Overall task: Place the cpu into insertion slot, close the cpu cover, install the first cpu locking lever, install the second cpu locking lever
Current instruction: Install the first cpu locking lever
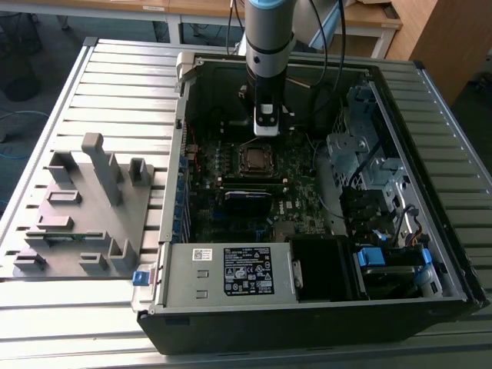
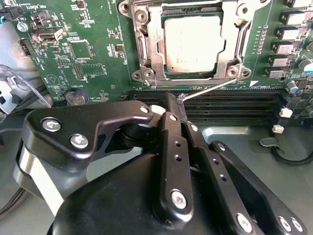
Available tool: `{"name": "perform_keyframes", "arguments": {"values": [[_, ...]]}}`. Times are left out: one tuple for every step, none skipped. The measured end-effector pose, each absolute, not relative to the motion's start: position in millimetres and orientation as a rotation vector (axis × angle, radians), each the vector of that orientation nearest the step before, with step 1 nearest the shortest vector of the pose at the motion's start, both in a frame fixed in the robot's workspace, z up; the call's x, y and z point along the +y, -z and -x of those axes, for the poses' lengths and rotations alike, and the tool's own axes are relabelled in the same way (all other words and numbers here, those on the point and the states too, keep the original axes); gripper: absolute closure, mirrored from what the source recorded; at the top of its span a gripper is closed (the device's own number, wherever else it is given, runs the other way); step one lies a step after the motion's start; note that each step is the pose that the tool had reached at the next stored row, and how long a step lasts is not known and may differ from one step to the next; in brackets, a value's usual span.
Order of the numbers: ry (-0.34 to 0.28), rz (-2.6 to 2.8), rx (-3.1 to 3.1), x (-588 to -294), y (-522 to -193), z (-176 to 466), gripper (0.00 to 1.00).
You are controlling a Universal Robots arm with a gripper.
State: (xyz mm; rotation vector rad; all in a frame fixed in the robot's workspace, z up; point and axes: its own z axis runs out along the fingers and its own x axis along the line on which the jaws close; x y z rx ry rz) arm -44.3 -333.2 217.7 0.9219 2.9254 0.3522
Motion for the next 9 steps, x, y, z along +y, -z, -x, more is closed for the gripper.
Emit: {"name": "perform_keyframes", "arguments": {"values": [[-0.352,-0.927,2.923,-333.2,-217.8,44.2,0.90],[-0.352,-0.928,2.923,-333.2,-218.1,44.3,0.90],[-0.351,-0.928,2.923,-333.3,-219.1,44.3,0.90],[-0.351,-0.928,2.923,-333.2,-220.2,44.3,0.90],[-0.352,-0.928,2.923,-333.2,-220.8,44.3,0.90],[-0.352,-0.928,2.923,-333.2,-220.8,44.2,0.90],[-0.352,-0.928,2.923,-333.1,-220.8,44.2,0.90],[-0.352,-0.928,2.923,-333.1,-220.8,44.3,0.90],[-0.353,-0.926,2.924,-333.2,-220.9,44.5,0.90]]}}
